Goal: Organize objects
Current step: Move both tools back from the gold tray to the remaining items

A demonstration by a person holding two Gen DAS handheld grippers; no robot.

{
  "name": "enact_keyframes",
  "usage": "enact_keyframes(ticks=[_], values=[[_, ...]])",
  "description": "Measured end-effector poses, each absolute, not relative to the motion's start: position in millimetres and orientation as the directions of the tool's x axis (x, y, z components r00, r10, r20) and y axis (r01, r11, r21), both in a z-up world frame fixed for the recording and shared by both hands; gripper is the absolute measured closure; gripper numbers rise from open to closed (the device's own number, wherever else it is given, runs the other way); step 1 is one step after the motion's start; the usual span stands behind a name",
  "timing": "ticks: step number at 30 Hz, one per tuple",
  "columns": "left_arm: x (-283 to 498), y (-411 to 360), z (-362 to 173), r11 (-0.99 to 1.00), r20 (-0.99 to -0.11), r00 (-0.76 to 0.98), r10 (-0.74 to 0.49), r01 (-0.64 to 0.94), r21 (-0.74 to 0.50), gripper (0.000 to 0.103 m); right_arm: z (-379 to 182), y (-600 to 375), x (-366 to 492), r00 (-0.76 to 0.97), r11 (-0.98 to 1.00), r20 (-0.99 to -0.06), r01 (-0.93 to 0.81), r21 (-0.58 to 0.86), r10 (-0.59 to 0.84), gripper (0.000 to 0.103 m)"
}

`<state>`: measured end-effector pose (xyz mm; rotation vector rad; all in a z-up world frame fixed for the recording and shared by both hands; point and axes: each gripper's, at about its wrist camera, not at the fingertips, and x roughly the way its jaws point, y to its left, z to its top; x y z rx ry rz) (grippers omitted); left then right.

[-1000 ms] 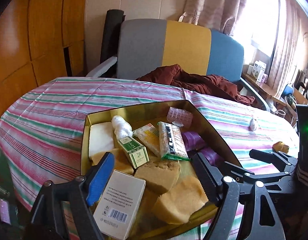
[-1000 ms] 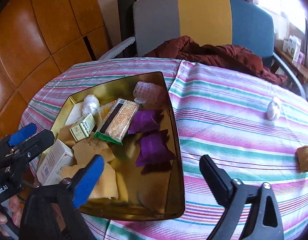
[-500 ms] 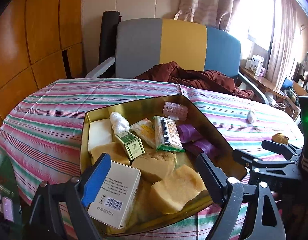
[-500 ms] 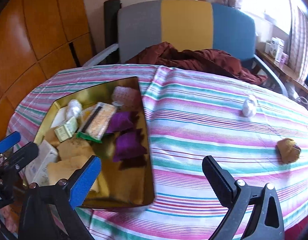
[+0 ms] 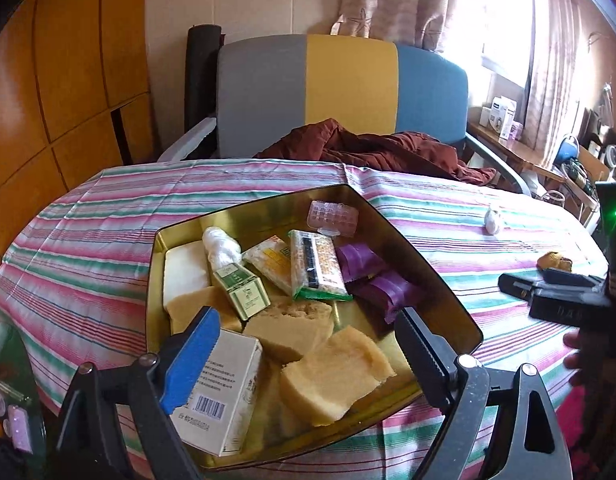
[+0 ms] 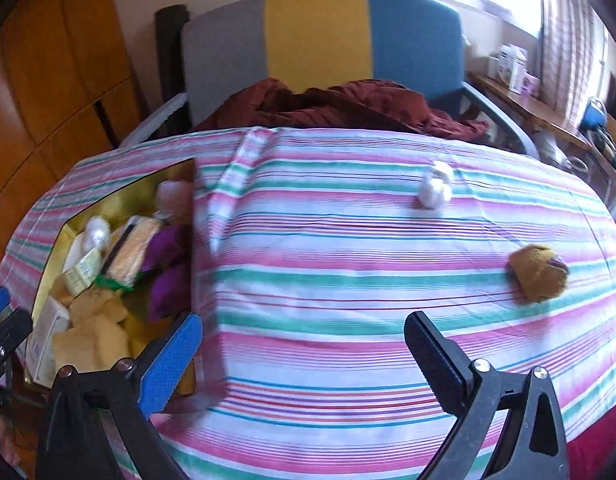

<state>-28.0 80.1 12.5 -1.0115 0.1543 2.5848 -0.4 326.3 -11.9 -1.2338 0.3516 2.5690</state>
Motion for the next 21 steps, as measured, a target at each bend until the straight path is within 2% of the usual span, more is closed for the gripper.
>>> enact_keyframes(ticks=[10,17,21], values=[[-29.4,108.8,17.3,-0.897,-0.675,-0.656,0.337,-0.442,-0.018,0.013,1.0,421.5,21.1,-0.547,-0.848,-0.804,-0.519,0.108,0.232,0.000],[-32.9,136.1,19.4,-0.864,-0.680,-0.629,0.377,-0.504,-0.012,0.013,18.8,517.4,49.3,-0.492,-0.711,-0.799,-0.693,0.120,0.345,0.000],[-38.6,155.2,20.9,-0.843,-0.688,-0.607,0.399,-0.538,-0.014,0.013,12.7,558.2,59.0,-0.461,-0.643,-0.820,-0.750,0.155,0.340,0.000]])
